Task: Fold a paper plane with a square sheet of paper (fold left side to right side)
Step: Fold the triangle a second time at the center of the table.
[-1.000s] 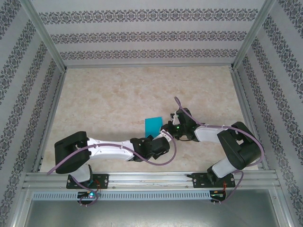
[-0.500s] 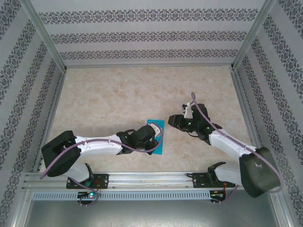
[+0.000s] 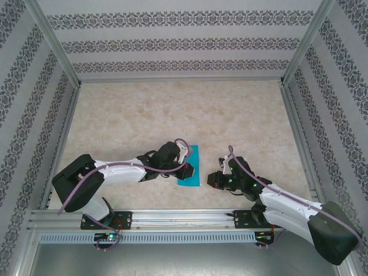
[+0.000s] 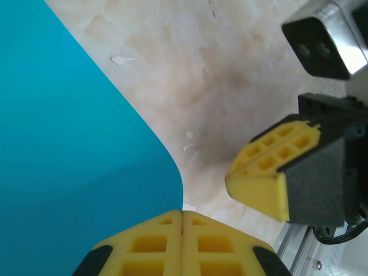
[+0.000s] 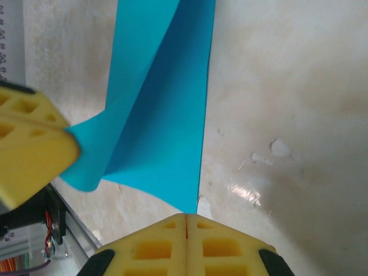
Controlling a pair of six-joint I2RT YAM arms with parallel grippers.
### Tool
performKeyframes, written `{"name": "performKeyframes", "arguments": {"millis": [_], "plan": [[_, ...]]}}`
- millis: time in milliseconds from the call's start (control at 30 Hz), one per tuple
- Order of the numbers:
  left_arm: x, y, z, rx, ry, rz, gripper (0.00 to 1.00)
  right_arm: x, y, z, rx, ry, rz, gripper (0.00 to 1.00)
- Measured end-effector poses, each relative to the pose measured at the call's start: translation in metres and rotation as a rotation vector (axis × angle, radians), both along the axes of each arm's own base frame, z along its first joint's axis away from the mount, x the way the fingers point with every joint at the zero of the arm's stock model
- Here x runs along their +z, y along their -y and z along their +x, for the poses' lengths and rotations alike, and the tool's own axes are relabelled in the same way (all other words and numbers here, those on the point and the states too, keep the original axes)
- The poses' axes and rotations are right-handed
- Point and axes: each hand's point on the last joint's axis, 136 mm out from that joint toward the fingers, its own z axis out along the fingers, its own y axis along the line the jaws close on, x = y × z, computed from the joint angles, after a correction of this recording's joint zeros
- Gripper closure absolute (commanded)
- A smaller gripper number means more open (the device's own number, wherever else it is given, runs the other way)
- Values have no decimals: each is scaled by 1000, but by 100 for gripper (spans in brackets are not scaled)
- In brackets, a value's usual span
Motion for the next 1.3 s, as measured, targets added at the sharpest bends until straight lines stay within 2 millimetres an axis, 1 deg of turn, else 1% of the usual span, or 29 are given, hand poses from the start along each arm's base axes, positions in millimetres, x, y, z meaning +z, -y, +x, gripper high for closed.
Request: {"name": "performKeyframes", "arguments": {"millis": [200, 367, 533, 733, 833, 967, 1167, 1300], "plan": [[-2, 3, -4, -9, -33, -14, 100, 4, -5, 0, -14, 24, 11, 100], [-7, -3, -3, 5, -39, -3, 100, -5, -11, -3, 9, 2, -24, 100], [-15, -15, -3, 27, -50, 13, 100, -11, -26, -2, 45, -16, -48, 100], [-12, -18, 1, 40, -45, 7, 100, -13, -48, 2, 86, -14, -56, 100], [-12, -19, 2, 42, -47, 5, 100, -15, -54, 4, 94, -14, -58, 100], [-12, -19, 3, 44, -46, 4, 100, -19, -55, 3, 90, -28, -64, 100], [-12, -23, 8, 61, -48, 5, 100, -27, -51, 0, 81, -62, -90, 100], [-12, -26, 12, 71, -48, 5, 100, -29, -50, 0, 82, -72, -105, 100]]}}
